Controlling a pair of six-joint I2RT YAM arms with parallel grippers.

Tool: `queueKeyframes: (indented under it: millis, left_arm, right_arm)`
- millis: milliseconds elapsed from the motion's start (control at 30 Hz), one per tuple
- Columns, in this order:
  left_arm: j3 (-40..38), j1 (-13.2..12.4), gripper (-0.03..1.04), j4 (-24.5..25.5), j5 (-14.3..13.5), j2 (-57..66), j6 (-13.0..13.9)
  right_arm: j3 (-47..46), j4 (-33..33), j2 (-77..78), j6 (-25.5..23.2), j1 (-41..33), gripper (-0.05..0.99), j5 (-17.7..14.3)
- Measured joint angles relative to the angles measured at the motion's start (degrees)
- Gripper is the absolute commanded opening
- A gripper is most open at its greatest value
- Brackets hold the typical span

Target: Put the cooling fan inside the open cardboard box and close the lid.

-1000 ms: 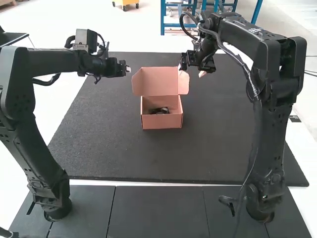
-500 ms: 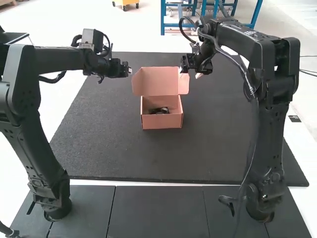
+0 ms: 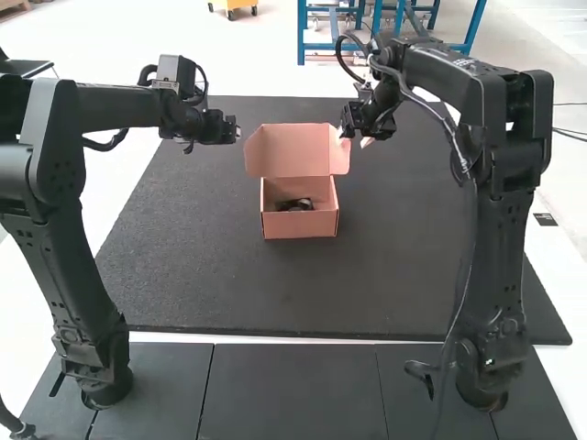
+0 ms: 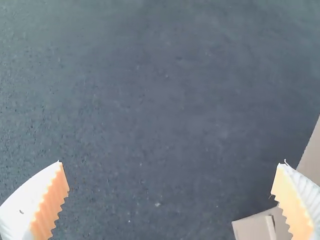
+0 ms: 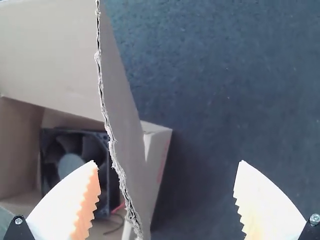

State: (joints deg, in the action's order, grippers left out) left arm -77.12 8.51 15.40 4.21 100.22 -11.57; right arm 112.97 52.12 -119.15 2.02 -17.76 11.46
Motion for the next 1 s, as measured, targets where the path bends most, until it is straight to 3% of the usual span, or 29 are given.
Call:
queueKeyframes:
  millis: [167, 233, 400, 467, 600, 667, 1000]
  left_arm:
    - [-0.09, 0.02, 0.96, 1.4, 0.02, 0.0, 0.85]
    - [-0.46, 0.13, 0.96, 2.6, 0.63, 0.0, 1.22]
    - [-1.29, 2.12, 0.96, 5.42, 3.96, 0.0, 2.16]
    - [-1.77, 3.67, 0.96, 6.36, 5.62, 0.0, 2.43]
    - [-3.08, 6.14, 0.96, 7.28, 8.13, 0.0, 2.75]
    - [-3.65, 6.75, 0.96, 7.37, 8.9, 0.0, 2.78]
    - [-4.13, 6.88, 0.96, 10.6, 9.68, 0.0, 3.19]
  right_arm:
    - [0.0, -0.44, 0.0, 0.66, -0.02, 0.36, 0.2]
    - [0.0, -0.44, 0.0, 0.74, -0.02, 0.31, 0.33]
    - [0.0, -0.42, 0.0, 0.94, 0.0, 0.31, 0.37]
    - [0.02, -0.39, 0.0, 1.22, 0.0, 0.19, 0.35]
    - [0.0, -0.39, 0.02, 1.51, 0.0, 0.17, 0.61]
    - [0.0, -0.39, 0.0, 1.73, 0.0, 0.11, 0.79]
    - [0.22, 0.09, 0.02, 2.38, -0.02, 0.0, 3.96]
